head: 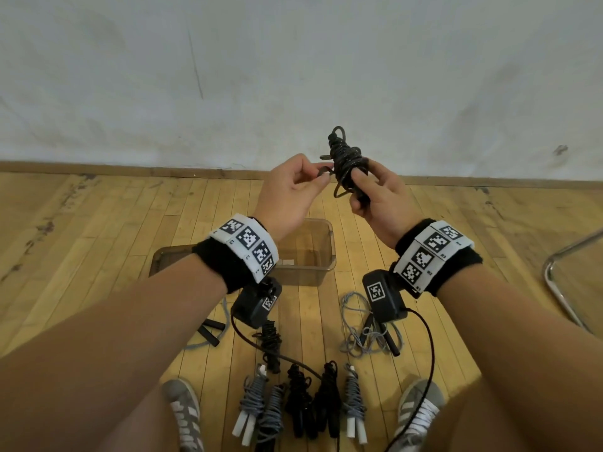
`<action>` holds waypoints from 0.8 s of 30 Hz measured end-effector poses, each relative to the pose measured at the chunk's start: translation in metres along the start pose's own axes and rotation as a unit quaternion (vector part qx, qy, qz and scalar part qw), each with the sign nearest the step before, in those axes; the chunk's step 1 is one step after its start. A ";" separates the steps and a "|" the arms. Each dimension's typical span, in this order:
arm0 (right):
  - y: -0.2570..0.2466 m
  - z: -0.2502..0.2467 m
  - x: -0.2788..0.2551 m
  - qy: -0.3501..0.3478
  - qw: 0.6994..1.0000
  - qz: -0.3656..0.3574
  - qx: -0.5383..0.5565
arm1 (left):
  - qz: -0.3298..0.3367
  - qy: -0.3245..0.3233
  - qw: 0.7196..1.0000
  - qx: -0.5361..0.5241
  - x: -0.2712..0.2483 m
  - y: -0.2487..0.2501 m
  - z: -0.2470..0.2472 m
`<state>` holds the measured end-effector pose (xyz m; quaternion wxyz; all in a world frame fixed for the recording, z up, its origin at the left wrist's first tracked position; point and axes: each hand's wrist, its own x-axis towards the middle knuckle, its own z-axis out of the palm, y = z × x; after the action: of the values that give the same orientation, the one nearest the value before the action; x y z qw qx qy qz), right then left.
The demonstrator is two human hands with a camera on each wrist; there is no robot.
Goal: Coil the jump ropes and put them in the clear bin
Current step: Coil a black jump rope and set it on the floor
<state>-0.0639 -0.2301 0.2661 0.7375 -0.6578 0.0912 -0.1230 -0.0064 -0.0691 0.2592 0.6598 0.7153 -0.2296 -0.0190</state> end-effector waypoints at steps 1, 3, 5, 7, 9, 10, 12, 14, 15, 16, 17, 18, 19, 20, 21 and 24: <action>0.000 -0.001 0.000 0.001 1.000 -0.007 -0.020 | 0.017 -0.003 1.000 0.025 -0.001 0.000 0.001; 0.003 -0.001 -0.002 0.002 0.995 -0.032 -0.094 | 0.036 0.006 0.998 0.060 0.000 -0.001 0.002; 0.005 0.001 -0.003 -0.003 0.983 -0.058 -0.175 | 0.043 0.023 0.995 0.091 0.002 0.000 0.002; 0.005 0.003 -0.003 -0.007 0.974 -0.071 -0.213 | 0.059 0.033 0.991 0.120 0.003 0.001 0.002; 0.003 0.004 -0.004 -0.015 0.974 -0.072 -0.216 | 0.081 0.032 0.987 0.134 0.004 0.001 0.001; 0.003 0.004 -0.004 -0.018 0.976 -0.066 -0.204 | 0.089 0.026 0.986 0.138 0.004 0.002 0.001; 0.002 0.003 -0.005 -0.025 0.984 -0.045 -0.171 | 0.101 0.013 0.984 0.143 0.002 0.002 0.000; 0.001 0.004 -0.006 -0.039 0.990 -0.021 -0.135 | 0.113 -0.001 0.982 0.150 0.001 0.003 -0.001; 0.000 0.004 -0.007 -0.047 0.992 -0.012 -0.119 | 0.117 -0.009 0.980 0.158 0.000 0.003 -0.001; -0.001 0.004 -0.008 -0.053 0.993 -0.006 -0.108 | 0.118 -0.017 0.979 0.168 0.000 0.003 -0.002; -0.002 0.004 -0.008 -0.055 0.993 -0.002 -0.103 | 0.116 -0.025 0.977 0.178 -0.001 0.003 -0.002; -0.002 0.004 -0.009 -0.055 0.993 0.001 -0.104 | 0.114 -0.032 0.975 0.188 -0.001 0.003 -0.002; -0.003 0.004 -0.010 -0.053 0.993 0.005 -0.108 | 0.114 -0.037 0.972 0.200 -0.002 0.002 -0.002; -0.003 0.004 -0.010 -0.050 0.992 0.011 -0.111 | 0.114 -0.040 0.969 0.213 -0.003 0.001 -0.002; -0.002 0.004 -0.010 -0.046 0.993 0.017 -0.110 | 0.115 -0.040 0.967 0.224 -0.003 0.000 -0.001; 0.003 0.008 -0.011 -0.029 0.993 0.025 -0.112 | 0.122 -0.022 0.965 0.231 -0.005 -0.001 0.001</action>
<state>-0.0722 -0.2185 0.2641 0.6640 -0.7373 0.0991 -0.0747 -0.0109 -0.0678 0.2566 0.4691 0.8141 -0.3277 0.0993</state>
